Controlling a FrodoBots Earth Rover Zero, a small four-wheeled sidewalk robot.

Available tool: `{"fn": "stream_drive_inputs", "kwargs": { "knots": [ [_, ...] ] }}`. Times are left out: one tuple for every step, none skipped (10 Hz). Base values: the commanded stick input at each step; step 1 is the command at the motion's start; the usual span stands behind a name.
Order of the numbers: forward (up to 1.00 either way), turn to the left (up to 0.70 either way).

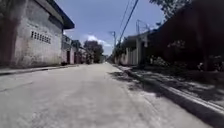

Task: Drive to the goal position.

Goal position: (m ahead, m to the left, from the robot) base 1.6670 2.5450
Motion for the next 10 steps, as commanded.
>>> {"fn": "stream_drive_inputs", "kwargs": {
  "knots": [
    [1.00,0.03],
    [1.00,0.03],
    [1.00,0.31],
    [1.00,0.43],
    [1.00,0.13],
    [1.00,0.03],
    [1.00,0.03],
    [1.00,0.03],
    [1.00,0.03],
    [1.00,0.03]
  ]
}}
